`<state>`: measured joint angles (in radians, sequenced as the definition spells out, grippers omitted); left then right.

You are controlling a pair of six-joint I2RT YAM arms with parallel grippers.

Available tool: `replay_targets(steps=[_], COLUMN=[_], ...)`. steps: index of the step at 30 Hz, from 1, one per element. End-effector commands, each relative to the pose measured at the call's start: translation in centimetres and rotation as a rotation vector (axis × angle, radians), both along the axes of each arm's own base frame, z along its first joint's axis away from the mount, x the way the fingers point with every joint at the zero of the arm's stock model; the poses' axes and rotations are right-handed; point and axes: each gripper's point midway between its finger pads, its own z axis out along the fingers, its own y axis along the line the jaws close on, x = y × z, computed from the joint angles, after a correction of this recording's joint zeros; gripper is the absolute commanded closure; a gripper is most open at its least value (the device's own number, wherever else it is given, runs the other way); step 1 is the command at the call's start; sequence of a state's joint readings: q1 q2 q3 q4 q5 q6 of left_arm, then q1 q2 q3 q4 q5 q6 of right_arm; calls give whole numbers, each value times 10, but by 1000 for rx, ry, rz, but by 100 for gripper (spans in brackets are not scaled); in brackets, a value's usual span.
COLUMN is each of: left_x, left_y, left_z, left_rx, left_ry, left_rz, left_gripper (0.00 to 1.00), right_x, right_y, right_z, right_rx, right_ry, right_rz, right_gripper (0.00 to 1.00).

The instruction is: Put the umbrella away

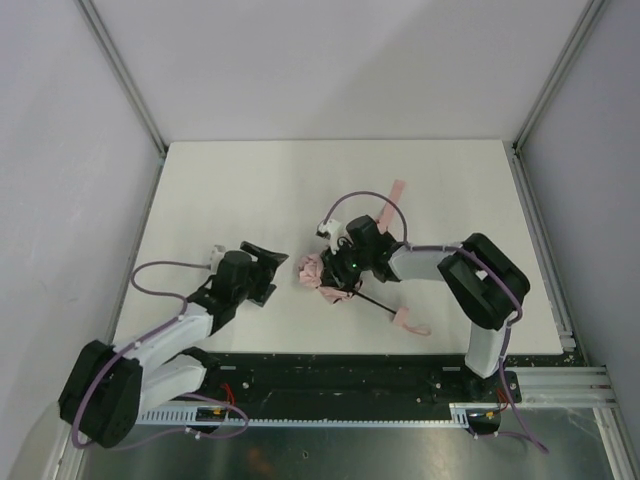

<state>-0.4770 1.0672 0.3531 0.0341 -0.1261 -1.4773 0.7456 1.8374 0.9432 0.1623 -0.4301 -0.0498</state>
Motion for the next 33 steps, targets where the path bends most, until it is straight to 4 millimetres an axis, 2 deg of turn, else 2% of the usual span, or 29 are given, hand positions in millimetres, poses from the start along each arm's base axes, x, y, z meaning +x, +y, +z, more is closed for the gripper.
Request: replay_targets(steps=[1,7,9,14,21,28,33], left_x=[-11,-18,-18,-7,0,14,19], left_y=[-3,-42,-54,-70,-73,-81,-76], left_z=[10,15,11,2,-27,-38,-61], left_rx=[-8,-136,-141,-139,-87,-33,24], left_ry=[-37,-60,-51,-61,-25,-51,-13], left_rz=[-89,-179,-197,-153,-80,-67,-44], left_gripper=[1,1,1,1,1,0,3], right_x=[-55,-48,-46,-45,-44,-42,-45], right_y=[-50,-54,-55,-55,-51,-49,-48], right_z=[-69,-72,-74,-78,-75,-71,-66], right_rx=[-130,-30,-15,28,79,103,104], right_ry=[437,651,709,800,847,873,890], right_rz=[-35,-55,-57,-55,-38,-26,-6], right_gripper=[100,100,100,100,100,100,100])
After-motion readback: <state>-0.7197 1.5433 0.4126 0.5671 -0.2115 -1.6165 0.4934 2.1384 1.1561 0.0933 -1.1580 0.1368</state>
